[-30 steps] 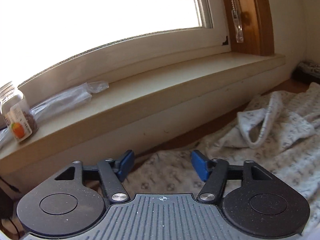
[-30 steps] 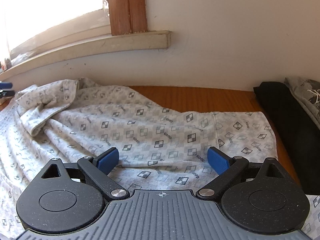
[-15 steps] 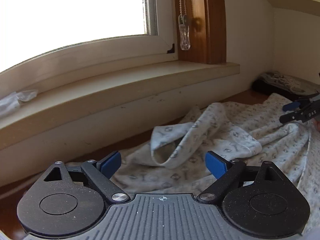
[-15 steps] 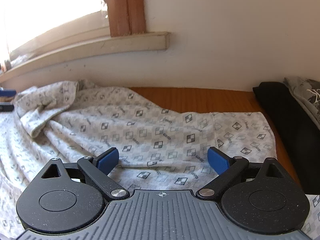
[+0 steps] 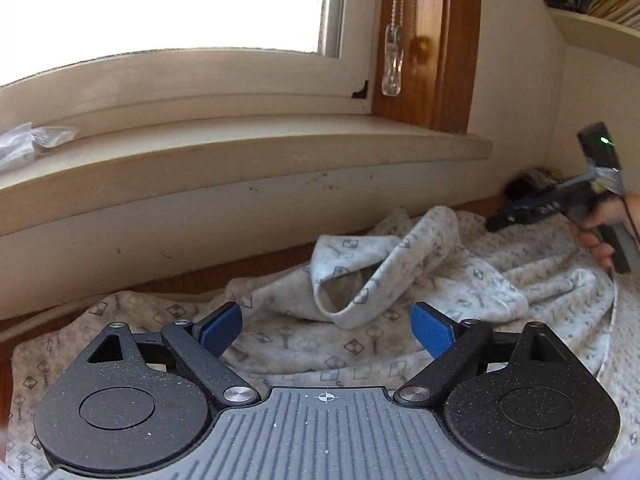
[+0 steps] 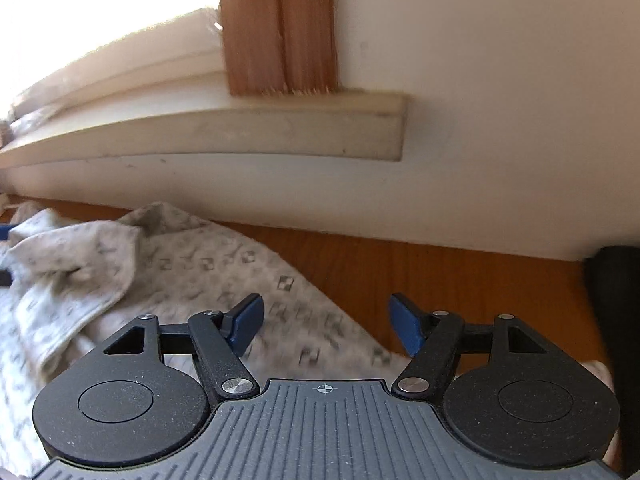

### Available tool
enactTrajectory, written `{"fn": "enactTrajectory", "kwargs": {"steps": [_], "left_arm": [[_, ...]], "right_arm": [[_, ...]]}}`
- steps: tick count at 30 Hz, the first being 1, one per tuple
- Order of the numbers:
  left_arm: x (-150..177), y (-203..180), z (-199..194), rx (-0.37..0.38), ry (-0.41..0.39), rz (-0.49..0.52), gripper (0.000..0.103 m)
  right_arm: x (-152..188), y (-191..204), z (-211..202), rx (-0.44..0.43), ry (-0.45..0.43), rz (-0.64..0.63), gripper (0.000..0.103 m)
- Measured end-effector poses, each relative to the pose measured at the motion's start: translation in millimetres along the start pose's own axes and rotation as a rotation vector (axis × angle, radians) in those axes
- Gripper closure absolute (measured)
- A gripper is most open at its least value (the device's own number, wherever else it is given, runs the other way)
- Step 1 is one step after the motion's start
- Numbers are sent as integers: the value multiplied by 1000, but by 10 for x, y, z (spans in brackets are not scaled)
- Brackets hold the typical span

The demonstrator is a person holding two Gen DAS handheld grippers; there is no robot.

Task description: Fold clothes

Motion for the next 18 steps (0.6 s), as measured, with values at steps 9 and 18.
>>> {"fn": "enactTrajectory", "kwargs": {"steps": [9,18], "left_arm": [[9,-75,6,-10,15,41,10],[29,-68,53,-10,48,32,1]], "right_arm": [[-148,156,-110,228,-259,-77,98],[-91,-294,-677,248,-263,21,53]]}}
Point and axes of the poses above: each gripper's, at about its wrist camera, not at the fingertips, and z roughly the way its jaws point, y to its left, x to its underside, the point moved 3 cm from there along z, roughly the way its jaws point, and after that the axes turned 5 degrees about z, right-handed, at the moved point
